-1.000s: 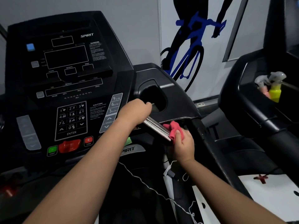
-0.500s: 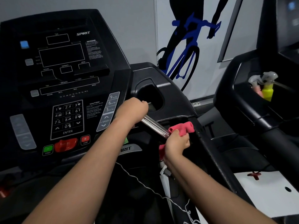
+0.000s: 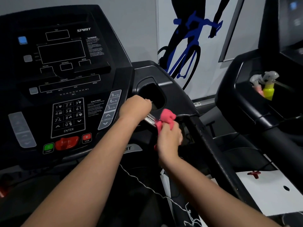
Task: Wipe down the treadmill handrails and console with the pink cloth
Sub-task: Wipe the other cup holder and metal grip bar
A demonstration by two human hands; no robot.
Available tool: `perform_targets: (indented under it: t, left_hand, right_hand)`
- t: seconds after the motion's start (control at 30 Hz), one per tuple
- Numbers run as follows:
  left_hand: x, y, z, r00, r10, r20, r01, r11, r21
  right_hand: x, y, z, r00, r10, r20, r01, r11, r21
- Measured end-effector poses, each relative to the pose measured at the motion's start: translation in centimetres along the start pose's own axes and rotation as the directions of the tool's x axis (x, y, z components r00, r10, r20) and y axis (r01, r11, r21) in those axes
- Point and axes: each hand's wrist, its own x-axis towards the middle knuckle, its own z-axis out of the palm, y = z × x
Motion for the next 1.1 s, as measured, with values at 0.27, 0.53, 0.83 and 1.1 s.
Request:
perform_targets:
  t: [0.27, 0.53, 0.83, 1.1]
  left_hand:
    - [-0.4, -0.3, -0.3, 1.0, 0.014, -0.003, -0.014, 0.995, -0.095]
    - [-0.7, -0.1, -0.4, 0.999, -0.047, -0.008, 0.046, 0.99, -0.135]
    - [-0.8, -0.1, -0.4, 0.999, -0.048, 0.005, 0.048, 0.984, -0.174]
    - [-0.5, -0.8, -0.1, 0.997, -0.046, -0.06, 0.036, 0.986, -0.164]
  right_hand:
    - [0.6, -1.3, 0.4, 0.832, -0.51, 0.22, 0.553, 0.797, -0.244]
    - [4.2, 5.5, -3.0, 0.837, -0.506, 0.211, 0.544, 0.813, -0.208]
    - [7.1, -0.1, -4.3, 0.948, -0.085, 0.306, 0.132, 0.981, -0.14]
    - [9.2, -4.7, -11.2, 0.955, -0.208, 0.213, 0.172, 0.97, 0.174]
